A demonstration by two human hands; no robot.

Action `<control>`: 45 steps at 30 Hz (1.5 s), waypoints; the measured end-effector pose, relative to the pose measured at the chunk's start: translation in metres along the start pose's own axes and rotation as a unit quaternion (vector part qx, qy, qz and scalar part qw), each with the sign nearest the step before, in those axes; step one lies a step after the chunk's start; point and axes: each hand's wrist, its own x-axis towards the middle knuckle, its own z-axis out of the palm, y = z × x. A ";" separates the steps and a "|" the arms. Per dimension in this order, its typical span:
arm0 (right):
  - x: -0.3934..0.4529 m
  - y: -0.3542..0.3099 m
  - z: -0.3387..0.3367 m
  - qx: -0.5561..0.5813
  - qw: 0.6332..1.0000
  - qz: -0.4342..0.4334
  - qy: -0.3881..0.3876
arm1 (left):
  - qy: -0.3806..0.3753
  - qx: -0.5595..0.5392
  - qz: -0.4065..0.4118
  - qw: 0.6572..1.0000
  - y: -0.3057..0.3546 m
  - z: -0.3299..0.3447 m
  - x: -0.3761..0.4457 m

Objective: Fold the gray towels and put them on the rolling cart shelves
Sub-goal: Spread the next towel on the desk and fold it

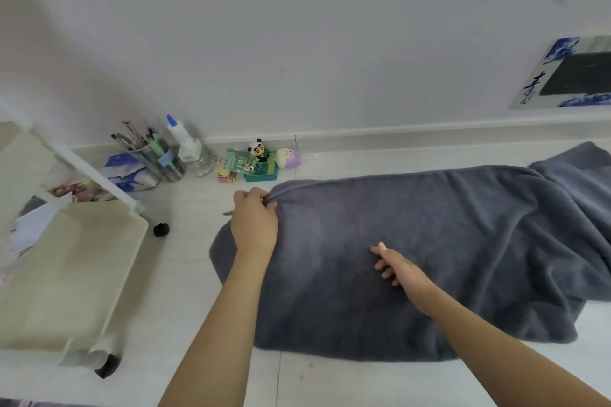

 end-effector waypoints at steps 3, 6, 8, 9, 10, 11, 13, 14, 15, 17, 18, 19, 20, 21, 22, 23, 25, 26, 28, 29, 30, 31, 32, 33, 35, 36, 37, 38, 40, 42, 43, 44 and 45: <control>0.002 0.000 0.001 -0.006 1.000 0.002 0.008 | -0.048 0.041 0.000 0.998 0.002 0.001 0.012; 0.000 -0.001 0.002 -0.001 1.000 -0.002 0.015 | -0.142 0.092 -0.038 0.985 -0.005 0.020 0.002; -0.001 -0.001 0.002 -0.003 1.000 -0.005 0.011 | -0.175 0.115 -0.044 0.977 -0.012 0.033 -0.012; 0.000 0.000 0.001 -0.008 1.000 -0.004 0.009 | -0.192 0.123 -0.050 0.972 -0.016 0.039 -0.020; -0.001 -0.001 0.001 -0.012 1.000 -0.004 0.008 | -0.209 0.132 -0.056 0.967 -0.022 0.044 -0.028; 0.000 0.000 0.001 -0.015 1.000 -0.004 0.009 | -0.224 0.141 -0.062 0.962 -0.029 0.047 -0.035; 0.000 0.001 0.002 -0.027 1.000 -0.006 0.013 | -0.242 0.152 -0.069 0.956 -0.042 0.052 -0.047; -0.003 -0.001 0.003 -0.034 0.999 -0.010 0.012 | -0.242 0.152 -0.069 0.956 -0.048 0.052 -0.053; -0.005 -0.002 0.005 -0.038 0.999 -0.018 0.008 | -0.236 0.150 -0.064 0.958 -0.055 0.053 -0.058; -0.010 -0.004 0.009 -0.051 0.998 -0.035 0.005 | -0.201 0.145 -0.059 0.967 -0.066 0.052 -0.068; -0.012 -0.005 0.011 -0.063 0.997 -0.046 0.011 | -0.174 0.148 -0.062 0.972 -0.071 0.051 -0.072; -0.012 -0.004 0.012 -0.077 0.995 -0.055 0.018 | -0.147 0.154 -0.073 0.974 -0.076 0.049 -0.076; -0.014 -0.005 0.014 -0.093 0.993 -0.062 0.023 | -0.123 0.161 -0.090 0.975 -0.080 0.047 -0.080; -0.013 -0.003 0.014 -0.109 0.991 -0.066 0.028 | -0.103 0.163 -0.113 0.975 -0.084 0.044 -0.083; -0.013 -0.002 0.014 -0.121 0.990 -0.066 0.032 | -0.088 0.157 -0.140 0.974 -0.089 0.040 -0.086; -0.012 0.000 0.014 -0.132 0.989 -0.063 0.034 | -0.080 0.144 -0.167 0.972 -0.093 0.037 -0.089; -0.012 0.000 0.013 -0.151 0.986 -0.057 0.036 | -0.071 0.092 -0.215 0.970 -0.100 0.030 -0.094; -0.012 0.000 0.015 -0.167 0.983 -0.058 0.040 | -0.069 0.054 -0.226 0.970 -0.103 0.028 -0.095; -0.014 0.002 0.020 -0.247 0.965 -0.061 0.055 | -0.072 -0.019 -0.221 0.972 -0.103 0.024 -0.096; -0.018 0.001 0.025 -0.308 0.947 -0.066 0.057 | -0.071 -0.047 -0.213 0.973 -0.102 0.021 -0.097; -0.024 0.000 0.031 -0.368 0.925 -0.079 0.055 | -0.064 -0.069 -0.203 0.975 -0.101 0.018 -0.096; -0.028 0.001 0.037 -0.412 0.905 -0.094 0.050 | -0.054 -0.082 -0.196 0.976 -0.098 0.014 -0.095; -0.033 0.001 0.043 -0.437 0.892 -0.107 0.047 | -0.042 -0.083 -0.192 0.977 -0.094 0.010 -0.092; -0.034 0.003 0.046 -0.442 0.889 -0.109 0.047 | -0.033 -0.070 -0.190 0.979 -0.091 0.005 -0.088; -0.032 0.005 0.048 -0.402 0.908 -0.097 0.065 | -0.025 -0.023 -0.176 0.984 -0.078 -0.001 -0.078; -0.030 0.005 0.047 -0.355 0.928 -0.087 0.080 | -0.029 -0.013 -0.153 0.988 -0.069 -0.003 -0.072; -0.027 0.005 0.045 -0.283 0.952 -0.075 0.091 | -0.042 -0.024 -0.116 0.992 -0.058 -0.003 -0.067; -0.025 0.003 0.042 -0.198 0.974 -0.064 0.094 | -0.062 -0.051 -0.075 0.994 -0.045 -0.001 -0.063; -0.024 -0.003 0.035 -0.046 0.995 -0.035 0.080 | -0.100 -0.108 -0.032 0.989 -0.025 0.006 -0.060; -0.024 -0.007 0.030 0.015 0.998 -0.009 0.067 | -0.101 -0.125 -0.060 0.985 -0.020 0.015 -0.062; -0.023 -0.007 0.028 0.021 0.998 -0.003 0.066 | -0.088 -0.122 -0.077 0.986 -0.023 0.020 -0.065; -0.022 -0.006 0.027 0.018 0.998 0.001 0.063 | -0.078 -0.111 -0.092 0.986 -0.030 0.025 -0.067; -0.020 -0.004 0.027 0.014 0.998 0.003 0.061 | -0.075 -0.099 -0.108 0.986 -0.038 0.031 -0.070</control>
